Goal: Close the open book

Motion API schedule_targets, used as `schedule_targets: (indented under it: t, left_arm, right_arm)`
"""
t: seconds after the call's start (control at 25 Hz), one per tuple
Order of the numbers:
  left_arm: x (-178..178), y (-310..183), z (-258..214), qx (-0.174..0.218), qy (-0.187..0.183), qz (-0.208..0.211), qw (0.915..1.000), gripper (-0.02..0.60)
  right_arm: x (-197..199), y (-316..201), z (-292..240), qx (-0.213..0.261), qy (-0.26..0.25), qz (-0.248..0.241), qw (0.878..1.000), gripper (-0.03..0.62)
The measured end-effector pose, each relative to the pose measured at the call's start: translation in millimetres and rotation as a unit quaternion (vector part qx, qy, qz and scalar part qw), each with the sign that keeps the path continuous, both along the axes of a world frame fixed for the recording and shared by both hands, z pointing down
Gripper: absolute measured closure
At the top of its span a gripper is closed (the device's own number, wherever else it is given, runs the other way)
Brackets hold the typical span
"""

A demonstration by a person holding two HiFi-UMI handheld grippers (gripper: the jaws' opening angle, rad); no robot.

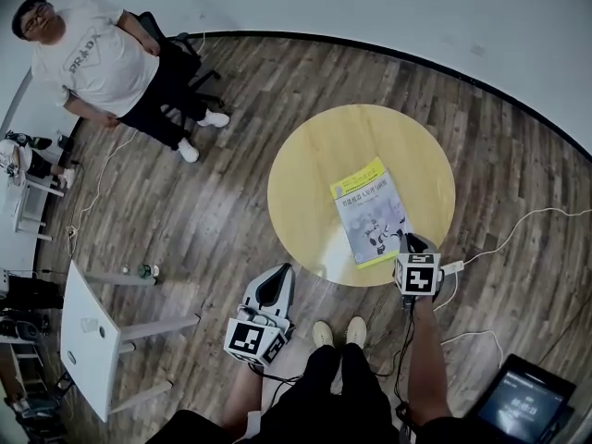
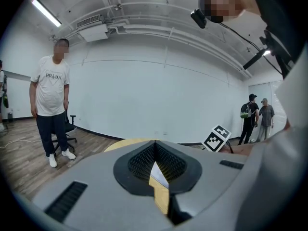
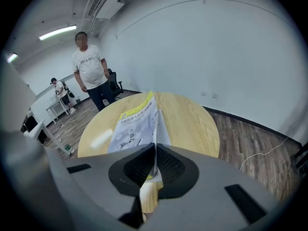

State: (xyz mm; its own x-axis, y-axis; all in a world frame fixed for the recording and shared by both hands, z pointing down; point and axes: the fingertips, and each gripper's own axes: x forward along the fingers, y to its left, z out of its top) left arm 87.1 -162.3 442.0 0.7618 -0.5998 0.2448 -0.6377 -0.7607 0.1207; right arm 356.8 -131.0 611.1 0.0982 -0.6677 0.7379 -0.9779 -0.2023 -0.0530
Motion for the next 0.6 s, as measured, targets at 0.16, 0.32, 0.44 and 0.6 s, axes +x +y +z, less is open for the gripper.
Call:
schedule_targets:
  t: [0.16,0.32,0.44,0.6]
  left_arm:
    - [7.7,-0.3,9.8,-0.009,-0.003,0.005,0.9999,0.583]
    - [13.6,-1.4,24.0,-0.016,-0.007,0.011,0.9998,0.583]
    - [17.7,-1.3,35.8,-0.023,-0.012,0.016,0.9995,0.583]
    - [22.4,-1.5,49.2,-0.032,-0.014,0.020,0.9992,0.583]
  right_arm:
    - [6.2,-0.4,9.5,-0.001,-0.008,0.006,1.000,0.572]
    - [12.5,-1.2,19.4,-0.001,-0.013,0.006,1.000,0.572]
    - [16.0,-1.1,26.5,0.000,-0.018,0.008,1.000,0.571]
    - [20.2,-2.2,34.0,0.000,-0.013,0.007,1.000,0.571]
